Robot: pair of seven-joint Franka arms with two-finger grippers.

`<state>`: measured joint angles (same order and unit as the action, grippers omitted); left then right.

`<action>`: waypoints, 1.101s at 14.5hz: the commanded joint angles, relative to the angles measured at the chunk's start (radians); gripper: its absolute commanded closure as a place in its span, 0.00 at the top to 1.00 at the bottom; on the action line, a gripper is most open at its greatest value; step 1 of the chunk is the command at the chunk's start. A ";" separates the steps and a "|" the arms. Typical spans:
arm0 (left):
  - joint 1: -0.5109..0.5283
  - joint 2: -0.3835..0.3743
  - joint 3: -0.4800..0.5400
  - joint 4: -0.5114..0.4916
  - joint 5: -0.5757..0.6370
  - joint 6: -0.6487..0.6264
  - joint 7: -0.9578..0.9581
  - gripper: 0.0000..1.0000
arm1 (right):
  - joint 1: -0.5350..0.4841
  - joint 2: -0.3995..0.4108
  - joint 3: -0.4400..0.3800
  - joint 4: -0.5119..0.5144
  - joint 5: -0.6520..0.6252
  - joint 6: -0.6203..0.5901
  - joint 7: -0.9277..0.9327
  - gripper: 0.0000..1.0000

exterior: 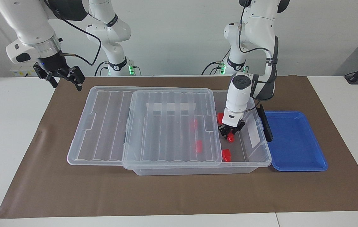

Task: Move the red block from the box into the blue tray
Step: 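Grasp the red block with the left gripper while the right gripper withdraws, then lift the red block and carry it over the blue tray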

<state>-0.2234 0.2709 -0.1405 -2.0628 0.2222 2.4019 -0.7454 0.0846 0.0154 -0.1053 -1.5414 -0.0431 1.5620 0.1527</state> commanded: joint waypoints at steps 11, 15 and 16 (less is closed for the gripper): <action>0.076 -0.091 0.007 0.380 -0.195 -0.470 -0.098 0.00 | -0.009 0.008 0.010 0.010 0.022 -0.005 0.018 1.00; 0.145 -0.091 0.009 0.443 -0.181 -0.561 0.056 0.00 | -0.009 0.008 0.012 0.010 0.025 0.000 0.016 1.00; 0.179 -0.093 0.009 0.464 -0.182 -0.596 0.152 0.00 | -0.011 0.008 0.010 0.010 0.025 0.000 0.016 1.00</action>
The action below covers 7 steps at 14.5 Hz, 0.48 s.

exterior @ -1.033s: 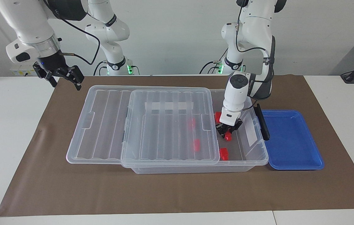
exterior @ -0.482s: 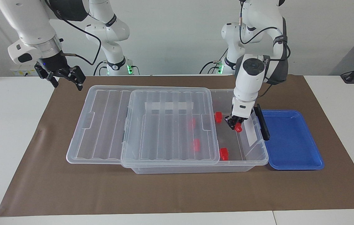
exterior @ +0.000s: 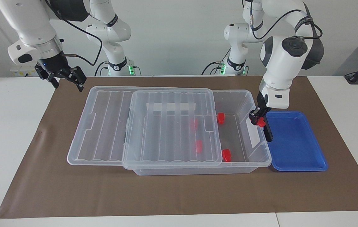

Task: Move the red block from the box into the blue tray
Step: 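Lift the red block and carry it over the blue tray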

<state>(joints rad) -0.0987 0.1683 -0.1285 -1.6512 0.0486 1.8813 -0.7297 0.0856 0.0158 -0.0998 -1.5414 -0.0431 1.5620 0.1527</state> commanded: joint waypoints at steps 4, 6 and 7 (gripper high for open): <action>0.160 0.010 -0.002 0.106 -0.009 -0.153 0.440 0.00 | -0.012 0.007 0.005 0.010 0.025 0.000 0.010 1.00; 0.230 0.007 -0.002 0.093 -0.009 -0.136 0.644 0.00 | -0.012 0.007 0.005 0.010 0.025 0.000 0.011 1.00; 0.256 -0.006 -0.002 0.064 -0.009 -0.108 0.714 0.00 | -0.012 0.007 0.006 0.010 0.025 0.000 0.011 1.00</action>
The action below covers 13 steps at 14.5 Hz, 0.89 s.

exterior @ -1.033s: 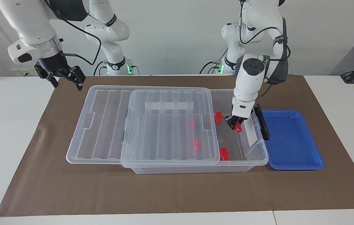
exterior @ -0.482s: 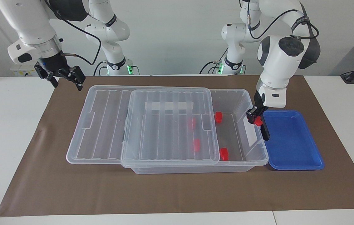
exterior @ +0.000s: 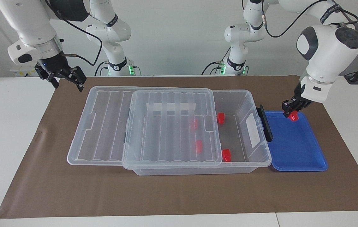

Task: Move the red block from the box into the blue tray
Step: 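Lower the red block into the blue tray with the left gripper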

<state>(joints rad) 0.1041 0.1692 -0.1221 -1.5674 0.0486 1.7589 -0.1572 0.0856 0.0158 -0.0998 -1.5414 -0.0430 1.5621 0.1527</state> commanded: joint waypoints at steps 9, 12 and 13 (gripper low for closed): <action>0.155 -0.025 -0.005 -0.373 -0.009 0.536 0.448 0.00 | -0.009 0.015 0.011 0.024 0.040 -0.014 0.013 1.00; 0.181 0.056 -0.005 -0.404 -0.012 0.651 0.499 0.00 | -0.013 0.013 0.005 0.024 0.069 -0.016 0.011 1.00; 0.180 0.082 -0.007 -0.410 -0.016 0.683 0.464 0.00 | -0.012 0.013 0.005 0.024 0.069 -0.014 0.010 1.00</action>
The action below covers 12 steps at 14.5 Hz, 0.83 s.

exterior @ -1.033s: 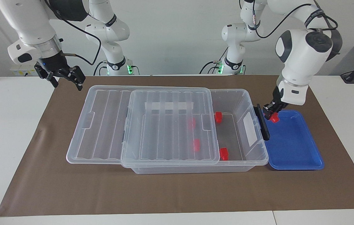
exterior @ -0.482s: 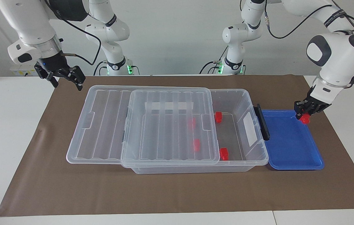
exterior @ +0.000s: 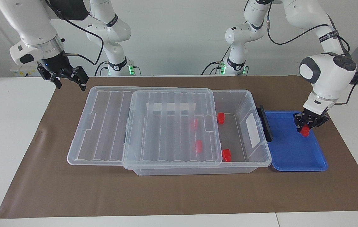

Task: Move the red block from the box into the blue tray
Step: 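Lower the red block into the blue tray with the left gripper, then open the left gripper to release the red block in the tray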

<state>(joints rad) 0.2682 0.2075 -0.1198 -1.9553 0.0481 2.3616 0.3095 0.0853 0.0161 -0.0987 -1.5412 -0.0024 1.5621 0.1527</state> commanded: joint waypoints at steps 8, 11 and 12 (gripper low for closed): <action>0.000 0.118 -0.009 -0.093 -0.017 0.266 -0.151 0.17 | -0.012 0.012 0.004 0.020 0.028 -0.007 0.010 1.00; 0.000 0.119 -0.009 -0.086 -0.017 0.260 -0.147 1.00 | -0.012 0.008 0.004 0.010 0.028 -0.004 0.018 1.00; 0.002 0.119 -0.009 -0.082 -0.017 0.251 -0.142 1.00 | -0.012 0.008 0.004 0.010 0.028 -0.004 0.018 1.00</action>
<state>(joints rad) 0.2703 0.3445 -0.1307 -2.0232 0.0455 2.6048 0.1672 0.0853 0.0162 -0.0988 -1.5412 -0.0018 1.5621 0.1527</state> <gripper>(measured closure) 0.489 0.000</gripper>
